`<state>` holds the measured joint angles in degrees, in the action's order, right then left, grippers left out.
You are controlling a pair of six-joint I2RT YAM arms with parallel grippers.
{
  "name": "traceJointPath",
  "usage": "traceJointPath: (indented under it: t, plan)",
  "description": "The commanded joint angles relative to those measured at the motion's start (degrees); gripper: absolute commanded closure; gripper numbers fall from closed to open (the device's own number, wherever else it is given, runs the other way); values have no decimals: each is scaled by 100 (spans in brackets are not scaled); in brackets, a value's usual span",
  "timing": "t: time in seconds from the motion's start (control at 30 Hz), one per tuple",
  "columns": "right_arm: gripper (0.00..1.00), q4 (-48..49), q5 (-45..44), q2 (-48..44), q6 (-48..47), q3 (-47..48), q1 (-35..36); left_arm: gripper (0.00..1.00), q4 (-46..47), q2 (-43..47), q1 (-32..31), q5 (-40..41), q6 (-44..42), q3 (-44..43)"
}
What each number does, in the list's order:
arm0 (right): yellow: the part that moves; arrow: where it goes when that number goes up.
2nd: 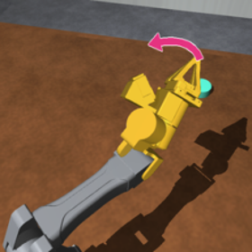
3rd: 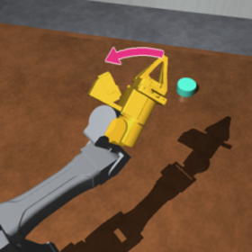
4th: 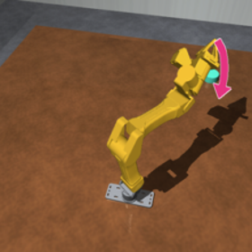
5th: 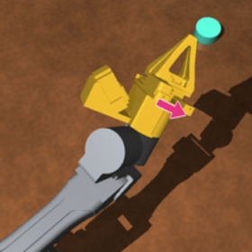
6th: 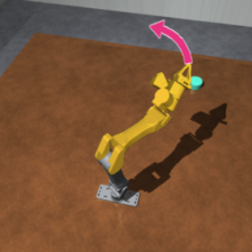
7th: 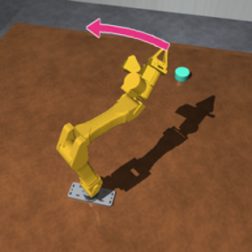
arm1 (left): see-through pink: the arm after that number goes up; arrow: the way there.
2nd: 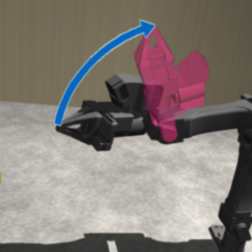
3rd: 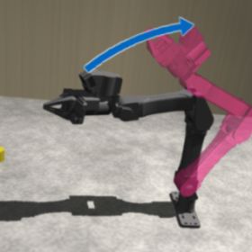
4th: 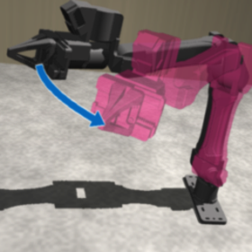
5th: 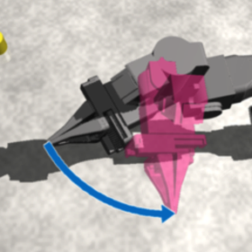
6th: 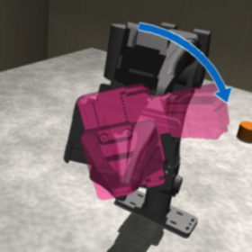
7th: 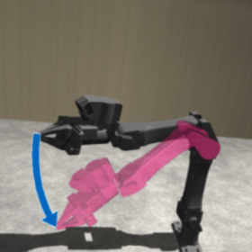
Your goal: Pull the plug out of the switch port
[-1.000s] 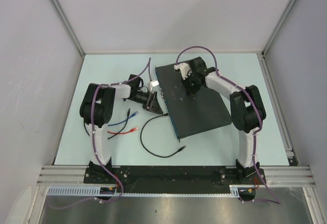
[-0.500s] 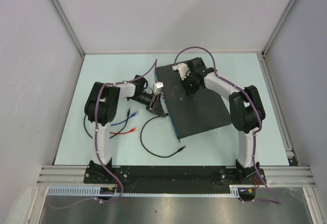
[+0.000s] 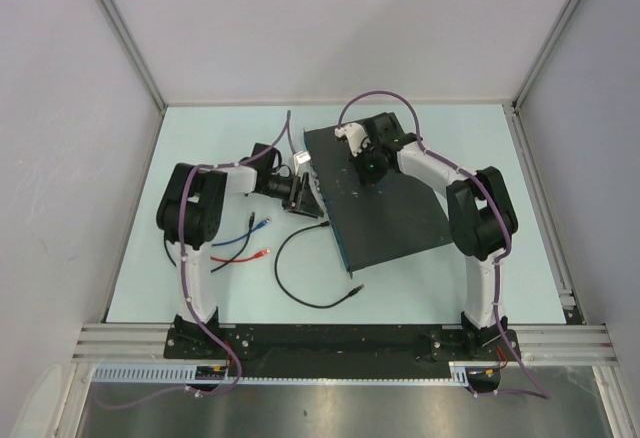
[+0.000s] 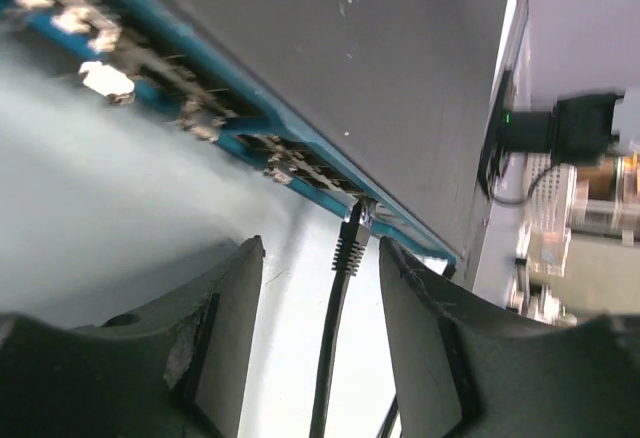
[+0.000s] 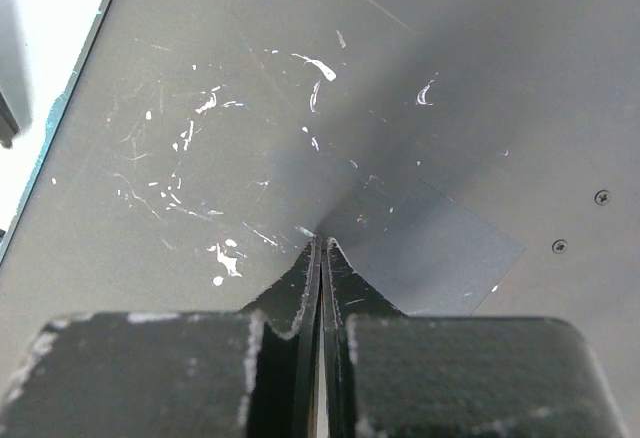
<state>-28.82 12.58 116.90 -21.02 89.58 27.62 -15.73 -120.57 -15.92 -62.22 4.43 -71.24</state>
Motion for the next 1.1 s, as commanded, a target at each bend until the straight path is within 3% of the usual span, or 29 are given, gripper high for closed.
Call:
traceJointPath:
  t: [0.0, 0.33, 1.07]
  plan:
    - [100, -713, 158, 263, 98, -362, 24, 44, 1405, 544, 98, 44, 937, 339]
    - [100, -722, -80, 298, -69, -521, 86, 51, 1318, 60, 37, -590, 929, 67]
    - [100, -687, 52, 588, 133, -292, 16, 64, 658, -274, -271, -774, 410, -100]
